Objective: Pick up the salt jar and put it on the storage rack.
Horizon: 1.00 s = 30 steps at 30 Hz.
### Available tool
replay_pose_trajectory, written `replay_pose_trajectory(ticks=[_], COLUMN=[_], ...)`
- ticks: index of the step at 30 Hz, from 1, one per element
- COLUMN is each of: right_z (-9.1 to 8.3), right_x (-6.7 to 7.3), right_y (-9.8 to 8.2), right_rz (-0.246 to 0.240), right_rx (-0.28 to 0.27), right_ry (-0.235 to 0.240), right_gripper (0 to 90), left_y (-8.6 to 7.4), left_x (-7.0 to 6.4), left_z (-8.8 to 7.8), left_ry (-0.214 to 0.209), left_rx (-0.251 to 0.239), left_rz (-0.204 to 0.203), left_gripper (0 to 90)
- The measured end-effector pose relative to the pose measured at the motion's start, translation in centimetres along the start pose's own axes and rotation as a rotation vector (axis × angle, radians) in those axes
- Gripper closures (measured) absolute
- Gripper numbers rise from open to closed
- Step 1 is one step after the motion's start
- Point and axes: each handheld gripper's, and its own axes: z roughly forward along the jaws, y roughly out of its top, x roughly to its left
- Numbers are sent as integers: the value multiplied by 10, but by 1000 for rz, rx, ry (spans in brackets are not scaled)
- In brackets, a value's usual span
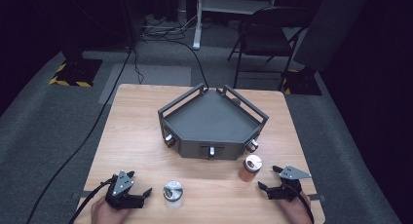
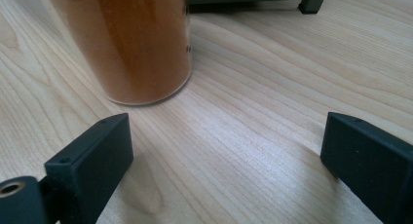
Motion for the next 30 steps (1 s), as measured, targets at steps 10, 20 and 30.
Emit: replay_pose_trajectory(ticks=[10,20,30], right_z=[0,0,0], right_x=[0,-1,-1], right_y=[0,0,0], right_rz=[0,-1,-1], right_rx=[0,0,0], right_ry=[-1,2,2], right_gripper=[48,48,48], left_y=[0,0,1], left_x=[1,0,2], left_z=[1,1,1], left_ry=[-1,4,0], left_rx=[0,-2,0], left_rz=[-1,-4,0], left_gripper=[70,70,70])
